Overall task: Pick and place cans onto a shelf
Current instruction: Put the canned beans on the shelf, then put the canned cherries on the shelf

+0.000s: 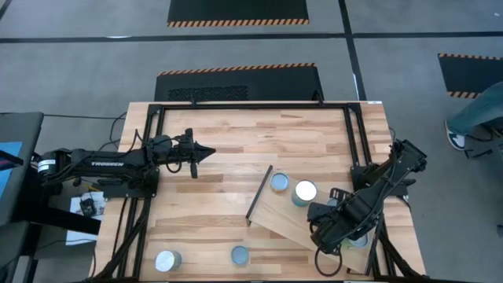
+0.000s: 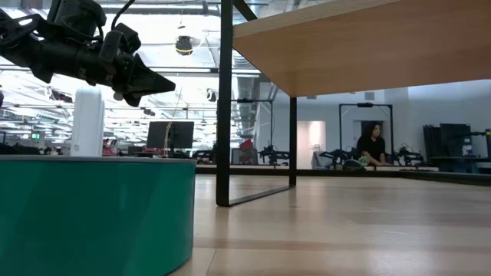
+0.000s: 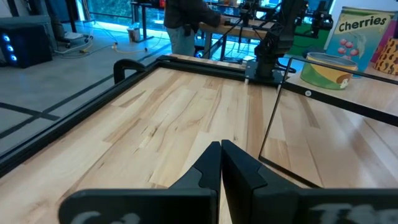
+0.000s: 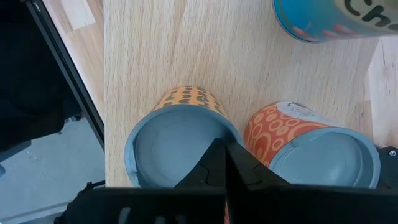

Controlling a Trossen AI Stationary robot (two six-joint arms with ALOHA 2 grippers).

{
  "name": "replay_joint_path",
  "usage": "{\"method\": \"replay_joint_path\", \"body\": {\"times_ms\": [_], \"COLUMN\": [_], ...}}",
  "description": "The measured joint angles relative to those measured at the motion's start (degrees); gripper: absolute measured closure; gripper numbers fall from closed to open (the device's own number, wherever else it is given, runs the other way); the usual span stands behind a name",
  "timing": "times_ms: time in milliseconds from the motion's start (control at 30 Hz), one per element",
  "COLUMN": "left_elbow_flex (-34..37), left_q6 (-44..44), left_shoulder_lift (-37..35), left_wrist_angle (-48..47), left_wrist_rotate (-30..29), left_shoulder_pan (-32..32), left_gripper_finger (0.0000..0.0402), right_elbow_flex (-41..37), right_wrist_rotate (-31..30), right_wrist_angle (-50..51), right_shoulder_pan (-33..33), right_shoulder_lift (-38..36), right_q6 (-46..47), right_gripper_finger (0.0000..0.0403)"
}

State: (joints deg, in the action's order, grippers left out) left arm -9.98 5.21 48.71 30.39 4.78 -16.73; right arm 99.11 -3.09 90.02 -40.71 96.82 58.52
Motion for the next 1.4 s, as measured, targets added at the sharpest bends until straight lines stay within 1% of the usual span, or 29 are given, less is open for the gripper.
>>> {"method": "replay_joint_path", "body": {"times_ms": [267,500,600,667,733,800,867,933,1000,1100,1233,1300,1400], "left_elbow_flex": [0.0,0.0,0.0,0.0,0.0,-0.6,-2.2,-4.6,-7.1,-11.0,-17.5,-21.3,-26.6], "left_q6": [0.0,0.0,-0.3,-0.9,-1.8,-2.6,-3.7,-5.9,-7.9,-9.5,-9.3,-7.5,-3.3], "left_shoulder_lift": [0.0,0.0,0.0,0.0,0.0,0.0,0.0,0.0,0.0,0.0,0.0,0.0,0.1], "left_wrist_angle": [0.0,0.2,0.3,0.3,0.4,-0.8,-3.8,-8.9,-14.1,-21.2,-34.9,-42.8,-52.6], "left_wrist_rotate": [0.0,0.3,1.7,3.0,4.4,5.4,5.4,5.3,5.0,3.3,-1.3,-4.1,-8.4], "left_shoulder_pan": [0.0,0.5,1.9,3.2,4.9,7.0,9.5,12.2,14.9,19.0,24.9,28.4,34.5], "left_gripper_finger": [0.0401,0.0401,0.0401,0.0401,0.0401,0.0401,0.0401,0.0401,0.0401,0.0401,0.0401,0.0401,0.0401], "right_elbow_flex": [0.0,0.4,2.0,3.0,2.8,1.4,-1.5,-6.1,-12.5,-23.6,-34.9,-38.4,-41.6], "right_wrist_rotate": [0.0,-0.8,-4.5,-9.1,-14.6,-19.1,-22.6,-25.4,-27.0,-27.2,-27.4,-28.7,-30.3], "right_wrist_angle": [0.0,0.1,-0.1,-1.2,-5.2,-11.2,-17.4,-23.7,-30.3,-44.1,-60.2,-64.9,-68.4], "right_shoulder_pan": [0.0,-0.3,-1.0,-1.8,-2.8,-3.7,-4.2,-4.8,-4.8,-4.1,-3.2,-3.5,-4.1], "right_shoulder_lift": [0.0,-1.2,-2.5,-3.4,-5.1,-7.5,-10.2,-13.0,-16.8,-23.2,-31.1,-34.6,-38.7], "right_q6": [-0.1,-2.2,-4.4,-7.2,-11.5,-16.5,-21.6,-26.2,-29.7,-36.0,-46.7,-51.6,-58.1], "right_gripper_finger": [0.0395,0.0395,0.0395,0.0397,0.0398,0.0399,0.0399,0.04,0.04,0.0401,0.0402,0.0402,0.0402]}}
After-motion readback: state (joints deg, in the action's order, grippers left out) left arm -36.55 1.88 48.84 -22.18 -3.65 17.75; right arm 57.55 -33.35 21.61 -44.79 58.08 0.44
